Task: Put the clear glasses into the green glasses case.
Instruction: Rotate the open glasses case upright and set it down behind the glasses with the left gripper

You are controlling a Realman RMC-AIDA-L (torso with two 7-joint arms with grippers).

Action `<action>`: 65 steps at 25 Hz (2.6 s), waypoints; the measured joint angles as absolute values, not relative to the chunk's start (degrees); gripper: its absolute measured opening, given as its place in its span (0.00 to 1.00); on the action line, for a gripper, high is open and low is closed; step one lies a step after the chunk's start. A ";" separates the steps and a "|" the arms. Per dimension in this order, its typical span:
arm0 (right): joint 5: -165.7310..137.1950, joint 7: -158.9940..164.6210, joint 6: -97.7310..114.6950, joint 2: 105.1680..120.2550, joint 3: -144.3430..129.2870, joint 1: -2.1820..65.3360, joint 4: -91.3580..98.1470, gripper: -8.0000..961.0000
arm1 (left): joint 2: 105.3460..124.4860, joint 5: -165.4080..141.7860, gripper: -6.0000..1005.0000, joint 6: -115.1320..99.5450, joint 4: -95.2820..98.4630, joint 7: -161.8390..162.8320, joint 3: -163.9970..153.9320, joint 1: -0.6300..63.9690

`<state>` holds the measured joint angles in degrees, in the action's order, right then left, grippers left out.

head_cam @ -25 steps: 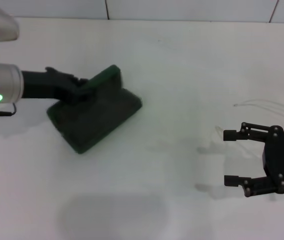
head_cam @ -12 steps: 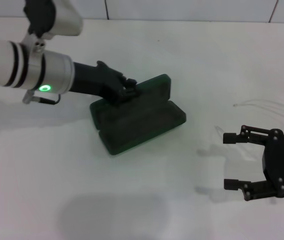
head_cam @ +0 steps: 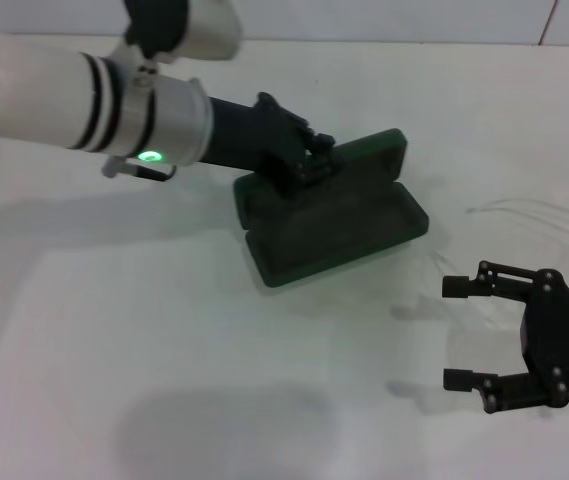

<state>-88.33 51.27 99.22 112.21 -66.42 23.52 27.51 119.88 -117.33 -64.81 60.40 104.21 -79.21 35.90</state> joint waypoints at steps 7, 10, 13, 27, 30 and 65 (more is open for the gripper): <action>-88.34 49.46 99.23 112.86 -66.41 22.82 27.43 0.91 | 119.88 -115.63 0.24 -59.04 60.53 100.91 -86.83 36.01; -88.33 49.19 99.23 113.05 -66.44 22.46 27.43 0.91 | 119.88 -112.67 0.25 -58.76 60.53 97.99 -88.29 36.17; -88.33 49.13 99.23 113.24 -66.58 22.39 27.43 0.91 | 119.88 -109.86 0.25 -59.00 60.49 94.35 -88.89 36.21; -88.88 48.54 99.23 113.94 -66.81 22.40 27.47 0.91 | 119.90 -106.98 0.28 -51.65 59.30 89.52 -90.78 37.06; -88.91 48.52 99.22 113.97 -66.79 22.38 27.45 0.91 | 119.82 -107.25 0.28 -51.23 56.74 89.44 -90.79 39.16; -89.83 48.53 99.22 114.34 -66.88 22.32 27.42 0.90 | 119.97 -108.43 0.35 -52.79 52.23 85.18 -98.42 45.24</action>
<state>-89.83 48.53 99.22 114.34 -66.88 22.32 27.42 119.97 -108.43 -52.79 52.23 85.18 -98.42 45.24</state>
